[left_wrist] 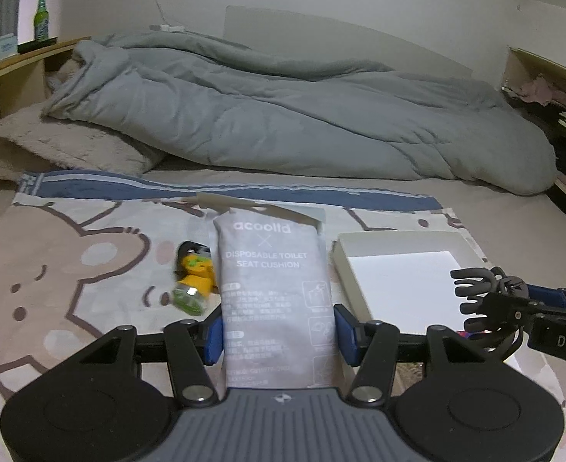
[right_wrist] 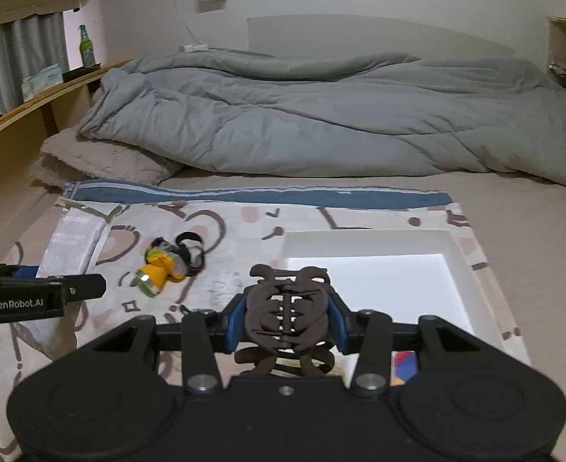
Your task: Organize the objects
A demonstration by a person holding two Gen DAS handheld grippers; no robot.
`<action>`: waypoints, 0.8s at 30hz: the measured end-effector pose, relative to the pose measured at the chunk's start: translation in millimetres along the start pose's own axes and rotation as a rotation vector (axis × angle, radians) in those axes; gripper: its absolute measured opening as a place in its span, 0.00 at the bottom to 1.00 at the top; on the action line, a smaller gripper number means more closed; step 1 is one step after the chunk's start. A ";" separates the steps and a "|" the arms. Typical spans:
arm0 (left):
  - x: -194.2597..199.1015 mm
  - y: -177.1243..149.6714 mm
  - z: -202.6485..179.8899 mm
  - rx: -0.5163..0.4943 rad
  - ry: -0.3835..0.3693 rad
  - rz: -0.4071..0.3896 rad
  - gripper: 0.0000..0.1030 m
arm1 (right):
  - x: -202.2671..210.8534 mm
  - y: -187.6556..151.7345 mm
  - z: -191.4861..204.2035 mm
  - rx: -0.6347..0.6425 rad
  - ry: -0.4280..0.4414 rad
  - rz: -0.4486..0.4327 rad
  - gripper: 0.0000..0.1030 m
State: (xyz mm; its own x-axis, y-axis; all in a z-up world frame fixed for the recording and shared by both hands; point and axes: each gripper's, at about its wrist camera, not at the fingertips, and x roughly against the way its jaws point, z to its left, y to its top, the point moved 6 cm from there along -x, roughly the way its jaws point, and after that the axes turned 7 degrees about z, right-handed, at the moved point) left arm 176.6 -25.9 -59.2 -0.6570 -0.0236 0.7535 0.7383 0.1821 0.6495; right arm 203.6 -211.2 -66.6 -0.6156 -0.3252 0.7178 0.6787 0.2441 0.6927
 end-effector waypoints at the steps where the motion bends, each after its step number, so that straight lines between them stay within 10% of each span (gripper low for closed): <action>1: -1.5 0.4 -3.8 -0.002 -0.005 0.002 0.55 | 1.2 -0.5 -5.5 -0.004 -0.007 -0.001 0.44; 24: -42.2 -4.1 -104.4 -0.036 -0.147 0.067 0.55 | 6.1 -30.4 -138.1 -0.131 -0.211 0.025 0.44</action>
State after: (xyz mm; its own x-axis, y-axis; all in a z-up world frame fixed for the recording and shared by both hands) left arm 217.2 -128.3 -82.9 -0.6198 0.1324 0.7735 0.7841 0.1434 0.6038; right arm 234.5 -346.7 -93.1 -0.6589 -0.1197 0.7427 0.7322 0.1241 0.6696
